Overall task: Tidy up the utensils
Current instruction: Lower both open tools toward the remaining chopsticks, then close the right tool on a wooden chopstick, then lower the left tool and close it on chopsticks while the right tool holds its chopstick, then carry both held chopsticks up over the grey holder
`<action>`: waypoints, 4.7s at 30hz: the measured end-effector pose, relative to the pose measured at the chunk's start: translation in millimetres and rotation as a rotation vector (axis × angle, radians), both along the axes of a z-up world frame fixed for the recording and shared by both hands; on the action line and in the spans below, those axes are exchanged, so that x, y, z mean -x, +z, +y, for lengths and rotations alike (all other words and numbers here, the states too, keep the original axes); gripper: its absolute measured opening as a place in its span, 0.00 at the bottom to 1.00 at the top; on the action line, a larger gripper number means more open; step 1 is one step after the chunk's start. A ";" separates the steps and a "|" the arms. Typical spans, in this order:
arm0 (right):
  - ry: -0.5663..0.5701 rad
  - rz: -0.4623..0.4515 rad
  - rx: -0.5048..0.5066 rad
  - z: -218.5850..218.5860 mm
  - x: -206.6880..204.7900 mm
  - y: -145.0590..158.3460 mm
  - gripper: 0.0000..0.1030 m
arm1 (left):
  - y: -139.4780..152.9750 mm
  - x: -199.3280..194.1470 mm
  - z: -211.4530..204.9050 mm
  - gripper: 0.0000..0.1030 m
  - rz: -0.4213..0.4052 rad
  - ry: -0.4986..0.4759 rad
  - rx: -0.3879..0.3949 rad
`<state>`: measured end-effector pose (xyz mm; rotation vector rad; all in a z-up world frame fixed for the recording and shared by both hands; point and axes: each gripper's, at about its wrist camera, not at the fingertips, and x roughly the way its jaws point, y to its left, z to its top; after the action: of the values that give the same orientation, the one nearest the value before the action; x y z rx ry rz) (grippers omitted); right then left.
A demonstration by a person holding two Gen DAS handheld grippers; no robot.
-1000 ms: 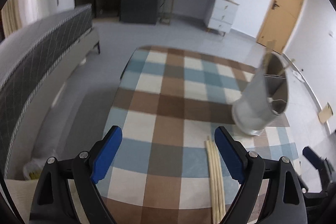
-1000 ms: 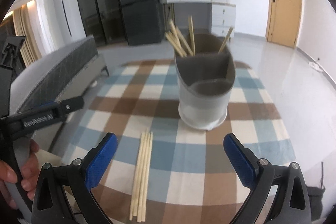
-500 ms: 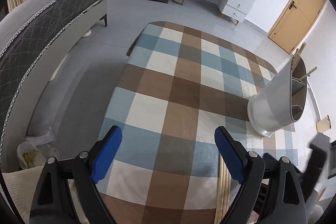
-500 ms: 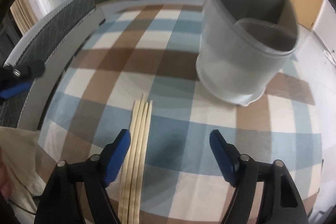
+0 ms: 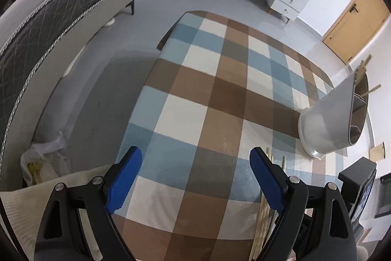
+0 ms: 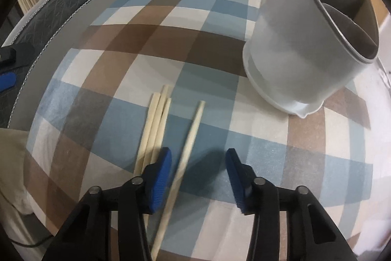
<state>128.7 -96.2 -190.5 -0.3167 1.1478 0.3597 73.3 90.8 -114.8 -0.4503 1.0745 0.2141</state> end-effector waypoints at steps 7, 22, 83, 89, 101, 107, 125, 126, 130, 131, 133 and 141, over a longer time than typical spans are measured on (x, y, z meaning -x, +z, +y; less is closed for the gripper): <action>0.019 -0.011 0.012 12.7 -14.0 0.8 0.39 | -5.2 1.1 5.9 0.84 0.032 0.030 -0.003; -0.032 -0.011 -0.253 -8.9 -28.0 30.4 0.04 | -24.6 -3.3 -4.3 0.84 0.062 -0.033 0.028; -0.238 -0.129 -0.642 -117.8 25.5 82.2 0.04 | -61.7 -46.6 -92.2 0.69 0.173 -0.311 -0.181; -0.229 -0.125 -0.630 -115.1 22.1 80.6 0.04 | -55.8 -58.0 -104.9 0.09 0.185 -0.398 -0.162; -0.175 -0.237 -0.584 -114.9 45.9 101.6 0.04 | 6.3 -24.5 -96.4 0.02 -0.066 -0.381 -0.041; -0.158 -0.293 -0.565 -109.1 67.1 113.7 0.04 | 50.1 16.1 -100.3 0.02 -0.222 -0.352 -0.031; -0.132 -0.377 -0.533 -106.9 105.5 136.1 0.04 | 85.6 55.7 -114.1 0.02 -0.267 -0.424 -0.070; -0.132 -0.377 -0.534 -107.2 106.5 136.9 0.04 | 86.7 56.6 -114.7 0.02 -0.268 -0.425 -0.073; -0.137 -0.388 -0.534 -110.0 112.5 140.7 0.04 | 91.1 59.0 -114.9 0.02 -0.272 -0.430 -0.071; -0.141 -0.388 -0.536 -111.2 113.5 141.4 0.04 | 92.0 59.8 -115.2 0.01 -0.273 -0.432 -0.070; -0.148 -0.393 -0.539 -113.4 114.9 143.3 0.04 | 95.4 61.4 -115.6 0.01 -0.278 -0.433 -0.070; -0.178 -0.417 -0.561 -126.0 118.0 156.0 0.04 | 112.6 59.5 -119.8 0.01 -0.309 -0.454 -0.066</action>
<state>10.7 -222.2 -34.5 0.1982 0.6234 0.4184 13.8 -29.0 -2.2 -0.1635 0.8361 -0.2165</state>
